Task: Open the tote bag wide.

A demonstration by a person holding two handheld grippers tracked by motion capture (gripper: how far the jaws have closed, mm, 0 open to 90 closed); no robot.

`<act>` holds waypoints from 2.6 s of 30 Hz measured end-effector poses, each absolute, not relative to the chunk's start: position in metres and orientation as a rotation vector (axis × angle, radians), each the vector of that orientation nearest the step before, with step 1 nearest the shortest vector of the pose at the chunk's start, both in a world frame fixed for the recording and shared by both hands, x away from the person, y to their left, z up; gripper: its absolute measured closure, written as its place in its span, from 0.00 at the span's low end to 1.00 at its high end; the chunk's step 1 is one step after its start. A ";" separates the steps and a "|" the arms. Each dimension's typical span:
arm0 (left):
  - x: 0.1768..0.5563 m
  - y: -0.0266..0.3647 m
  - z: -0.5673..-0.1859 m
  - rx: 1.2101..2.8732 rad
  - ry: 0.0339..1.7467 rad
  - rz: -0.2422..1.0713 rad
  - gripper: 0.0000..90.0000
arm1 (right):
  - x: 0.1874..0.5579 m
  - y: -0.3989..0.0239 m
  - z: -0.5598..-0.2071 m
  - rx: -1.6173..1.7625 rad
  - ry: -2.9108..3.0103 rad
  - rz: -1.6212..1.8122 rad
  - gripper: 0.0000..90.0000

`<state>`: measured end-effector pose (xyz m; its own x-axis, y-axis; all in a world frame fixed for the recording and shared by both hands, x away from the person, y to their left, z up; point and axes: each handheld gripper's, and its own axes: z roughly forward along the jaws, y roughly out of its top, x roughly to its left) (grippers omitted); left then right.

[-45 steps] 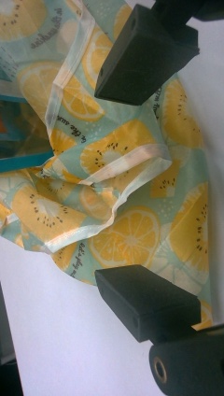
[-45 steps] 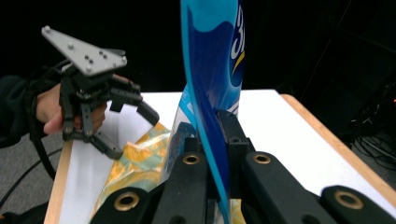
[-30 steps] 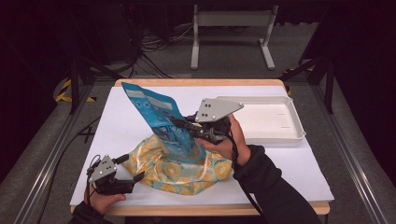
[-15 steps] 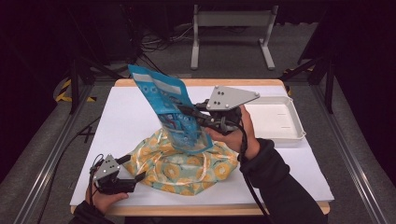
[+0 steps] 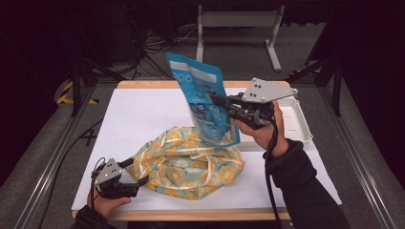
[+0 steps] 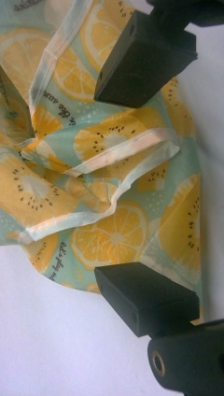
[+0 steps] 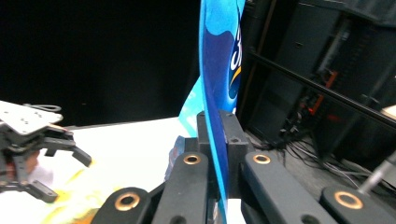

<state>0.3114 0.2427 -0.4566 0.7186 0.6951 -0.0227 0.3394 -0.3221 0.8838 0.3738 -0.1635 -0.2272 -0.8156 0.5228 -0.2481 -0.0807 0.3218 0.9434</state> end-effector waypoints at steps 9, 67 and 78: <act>0.311 0.243 -0.456 1.923 0.797 0.440 0.17 | 0.384 -0.203 -0.235 0.511 2.017 1.448 1.00; 0.310 0.244 -0.456 1.926 0.772 0.444 0.17 | 0.436 -0.296 -0.325 0.884 1.867 1.268 0.98; 0.310 0.244 -0.456 1.926 0.778 0.439 0.17 | 0.439 -0.301 -0.325 0.887 1.862 1.238 0.99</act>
